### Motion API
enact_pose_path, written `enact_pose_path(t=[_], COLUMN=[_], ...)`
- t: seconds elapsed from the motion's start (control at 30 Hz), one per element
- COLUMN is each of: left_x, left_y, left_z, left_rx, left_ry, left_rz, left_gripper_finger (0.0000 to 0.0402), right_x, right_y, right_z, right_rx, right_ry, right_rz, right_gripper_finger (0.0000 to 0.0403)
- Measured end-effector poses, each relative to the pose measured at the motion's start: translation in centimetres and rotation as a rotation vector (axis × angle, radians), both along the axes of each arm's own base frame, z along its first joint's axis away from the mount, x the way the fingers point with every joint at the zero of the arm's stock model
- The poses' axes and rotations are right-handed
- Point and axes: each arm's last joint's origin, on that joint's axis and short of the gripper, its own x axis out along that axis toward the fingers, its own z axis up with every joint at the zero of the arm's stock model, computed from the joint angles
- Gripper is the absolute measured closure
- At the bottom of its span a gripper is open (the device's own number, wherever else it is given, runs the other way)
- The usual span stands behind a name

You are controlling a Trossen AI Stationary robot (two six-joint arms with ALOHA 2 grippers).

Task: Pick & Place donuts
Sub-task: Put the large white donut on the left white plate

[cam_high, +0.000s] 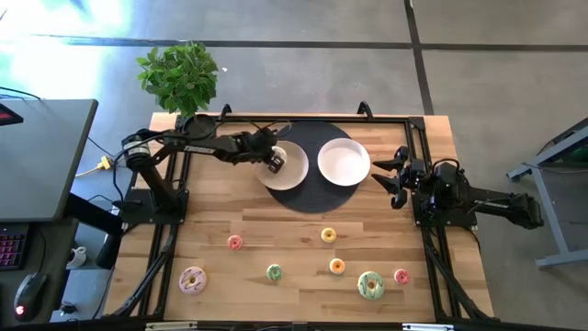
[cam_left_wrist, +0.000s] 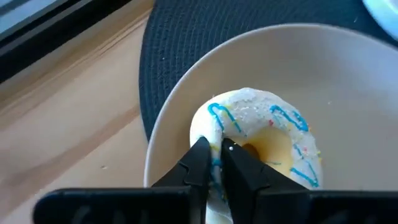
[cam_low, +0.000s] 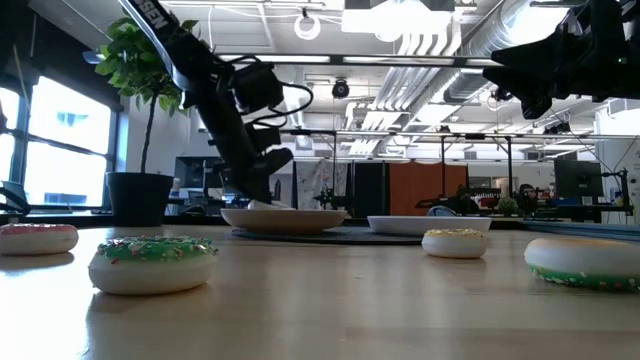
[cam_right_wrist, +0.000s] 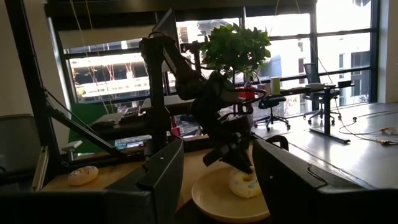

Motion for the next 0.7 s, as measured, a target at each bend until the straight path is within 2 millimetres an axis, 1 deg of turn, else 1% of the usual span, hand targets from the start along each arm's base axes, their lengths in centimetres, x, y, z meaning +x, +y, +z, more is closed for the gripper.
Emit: enact_pose_path(t=[0.17,0.3,0.43,0.53,0.7], left_x=[0.2,0.1,0.1,-0.1,-0.5], left_y=[-0.1,0.0,0.0,-0.2,-0.5], left_z=[0.0,0.0,0.2,1.0,2.2], left_rx=[0.018,0.034,0.039,0.037,0.006], left_ry=[0.003,0.017,0.017,-0.007,-0.042], left_rz=[-0.031,-0.036,-0.033,-0.056,-0.106], left_gripper_finger=[0.0325,0.0306,0.03,0.03,0.03], right_x=[0.0,0.0,0.0,0.1,0.1], right_y=[0.0,0.0,0.1,0.3,0.3], right_z=[0.0,0.0,0.0,-0.1,-0.1], right_rx=[0.0,0.0,-0.008,-0.015,0.002], right_ry=[0.0,0.0,0.006,0.011,0.008], right_rz=[0.0,0.0,0.052,0.102,0.116], right_gripper_finger=[0.0215,0.0215,0.0215,0.0215,0.0215])
